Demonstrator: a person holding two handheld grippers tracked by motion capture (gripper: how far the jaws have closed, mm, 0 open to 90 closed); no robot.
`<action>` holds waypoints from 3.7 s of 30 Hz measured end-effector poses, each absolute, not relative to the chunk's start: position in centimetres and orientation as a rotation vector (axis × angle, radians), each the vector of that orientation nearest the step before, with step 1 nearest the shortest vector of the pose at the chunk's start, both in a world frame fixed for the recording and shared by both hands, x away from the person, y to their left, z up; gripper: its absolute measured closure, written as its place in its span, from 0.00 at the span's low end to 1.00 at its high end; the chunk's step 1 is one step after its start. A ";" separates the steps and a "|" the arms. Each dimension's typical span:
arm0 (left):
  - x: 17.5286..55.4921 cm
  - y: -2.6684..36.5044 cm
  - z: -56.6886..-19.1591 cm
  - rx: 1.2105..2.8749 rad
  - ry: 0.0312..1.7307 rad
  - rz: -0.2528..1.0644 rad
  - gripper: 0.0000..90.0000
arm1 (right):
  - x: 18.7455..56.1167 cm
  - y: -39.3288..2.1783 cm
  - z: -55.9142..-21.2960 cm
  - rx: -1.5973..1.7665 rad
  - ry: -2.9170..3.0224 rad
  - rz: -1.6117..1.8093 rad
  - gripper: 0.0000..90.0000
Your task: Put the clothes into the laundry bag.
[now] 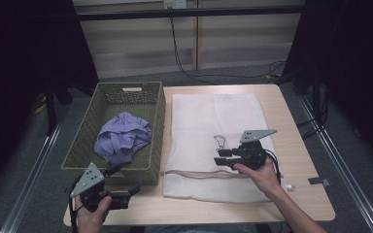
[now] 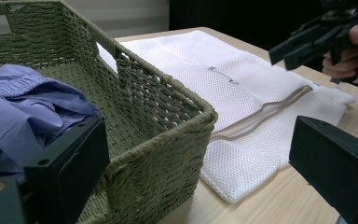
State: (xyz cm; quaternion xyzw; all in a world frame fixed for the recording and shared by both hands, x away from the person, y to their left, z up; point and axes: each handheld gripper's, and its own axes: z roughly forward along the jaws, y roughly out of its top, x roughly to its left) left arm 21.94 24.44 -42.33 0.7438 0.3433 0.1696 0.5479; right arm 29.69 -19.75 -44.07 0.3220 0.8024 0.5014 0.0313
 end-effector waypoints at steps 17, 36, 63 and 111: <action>22.0 24.7 -42.3 1.764 0.804 0.400 0.05 | 30.6 -19.1 -49.2 1.028 2.605 1.325 0.75; 22.1 24.7 -42.3 1.767 0.799 0.396 0.05 | 30.1 -18.5 -50.4 0.944 2.602 1.180 0.95; 22.1 24.9 -42.2 1.747 0.818 0.388 0.05 | 30.4 -20.3 -47.9 1.100 2.459 1.463 0.99; 25.8 27.1 -38.6 1.840 0.836 0.466 0.06 | 32.5 -22.2 -41.0 1.064 2.215 1.785 0.99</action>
